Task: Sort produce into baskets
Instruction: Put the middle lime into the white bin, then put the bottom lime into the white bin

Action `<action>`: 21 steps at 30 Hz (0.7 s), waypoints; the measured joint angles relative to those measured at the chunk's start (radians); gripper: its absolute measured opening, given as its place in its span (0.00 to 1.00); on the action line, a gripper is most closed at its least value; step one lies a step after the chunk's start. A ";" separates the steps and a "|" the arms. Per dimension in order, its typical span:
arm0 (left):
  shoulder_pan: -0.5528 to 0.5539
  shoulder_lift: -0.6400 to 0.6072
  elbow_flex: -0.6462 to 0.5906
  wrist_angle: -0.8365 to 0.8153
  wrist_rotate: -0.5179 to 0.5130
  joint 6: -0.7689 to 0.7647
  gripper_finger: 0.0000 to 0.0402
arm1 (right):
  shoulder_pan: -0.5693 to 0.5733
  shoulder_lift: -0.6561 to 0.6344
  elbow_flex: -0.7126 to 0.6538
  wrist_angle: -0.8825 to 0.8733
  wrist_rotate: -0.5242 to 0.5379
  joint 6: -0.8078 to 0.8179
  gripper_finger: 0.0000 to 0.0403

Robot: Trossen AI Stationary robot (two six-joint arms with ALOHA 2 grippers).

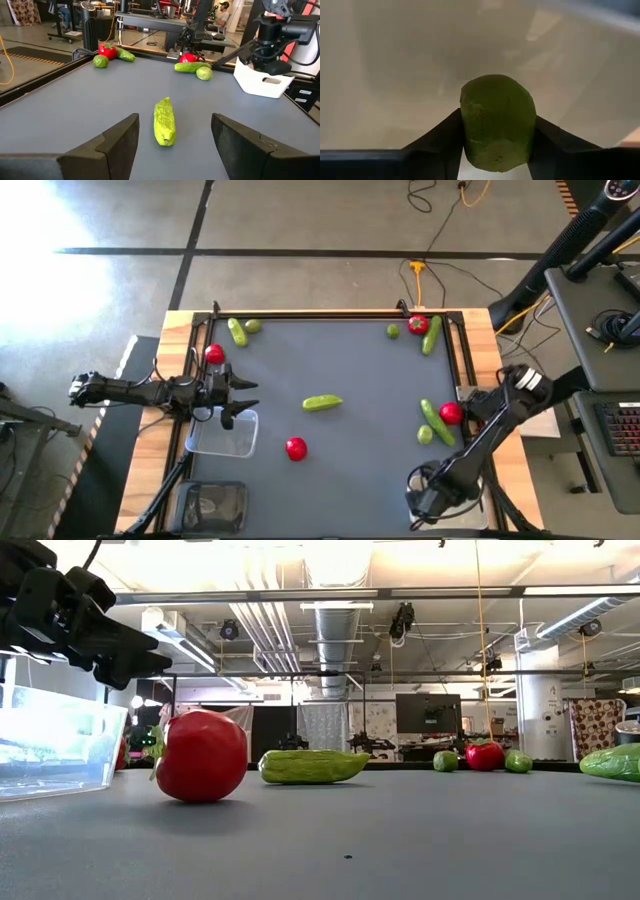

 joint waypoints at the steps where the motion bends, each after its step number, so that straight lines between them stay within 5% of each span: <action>1: 0.000 0.000 0.000 0.000 0.000 0.000 0.58 | -0.002 0.001 0.002 0.000 -0.010 -0.001 0.44; 12: 0.000 0.000 0.000 0.000 0.000 0.000 0.58 | -0.066 -0.118 0.062 -0.002 -0.019 0.084 0.72; 16: 0.000 0.000 0.000 0.000 0.000 0.000 0.58 | -0.142 -0.180 0.121 -0.064 0.092 0.072 0.73; 21: 0.000 0.000 0.000 0.000 0.000 0.000 0.58 | -0.224 -0.200 0.138 -0.373 0.301 0.019 0.70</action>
